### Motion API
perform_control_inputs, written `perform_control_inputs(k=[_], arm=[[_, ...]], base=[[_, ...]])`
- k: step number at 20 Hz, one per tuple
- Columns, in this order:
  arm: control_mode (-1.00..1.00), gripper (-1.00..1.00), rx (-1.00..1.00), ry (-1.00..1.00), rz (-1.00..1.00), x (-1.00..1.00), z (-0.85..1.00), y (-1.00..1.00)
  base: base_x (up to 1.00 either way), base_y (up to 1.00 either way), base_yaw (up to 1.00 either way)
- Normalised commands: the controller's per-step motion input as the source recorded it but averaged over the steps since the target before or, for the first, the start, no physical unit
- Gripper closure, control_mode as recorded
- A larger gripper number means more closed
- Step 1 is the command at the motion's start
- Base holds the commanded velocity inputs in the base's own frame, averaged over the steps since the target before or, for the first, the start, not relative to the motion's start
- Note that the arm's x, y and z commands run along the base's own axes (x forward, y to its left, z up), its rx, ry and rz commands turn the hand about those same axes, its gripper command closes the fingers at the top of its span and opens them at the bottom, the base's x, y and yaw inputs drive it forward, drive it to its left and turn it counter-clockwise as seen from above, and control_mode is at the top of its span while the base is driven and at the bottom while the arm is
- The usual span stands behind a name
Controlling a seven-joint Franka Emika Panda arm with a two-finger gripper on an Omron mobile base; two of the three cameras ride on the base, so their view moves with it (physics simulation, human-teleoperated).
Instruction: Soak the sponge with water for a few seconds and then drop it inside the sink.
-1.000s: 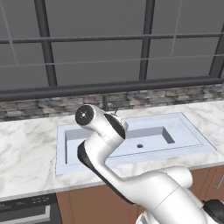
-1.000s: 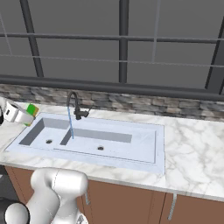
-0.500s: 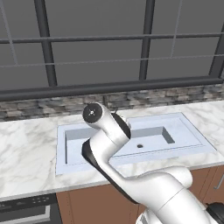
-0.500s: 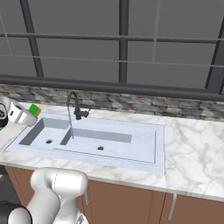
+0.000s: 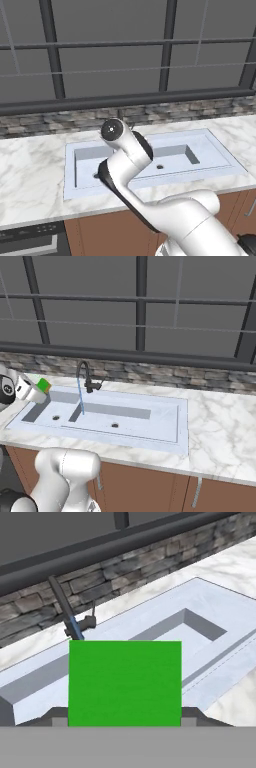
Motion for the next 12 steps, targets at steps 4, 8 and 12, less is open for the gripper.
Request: perform_control_inputs(k=[4,8,12], arm=[[-1.00,1.00,0.00,0.00,-0.02,0.09,-0.34,-0.07],[-1.00,1.00,0.00,0.00,-0.02,0.11,-0.13,-0.05],[-1.00,1.00,0.00,0.00,-0.04,0.21,-0.07,-0.08]], base=[[0.00,0.00,0.00],[0.00,0.00,0.00],[0.00,0.00,0.00]])
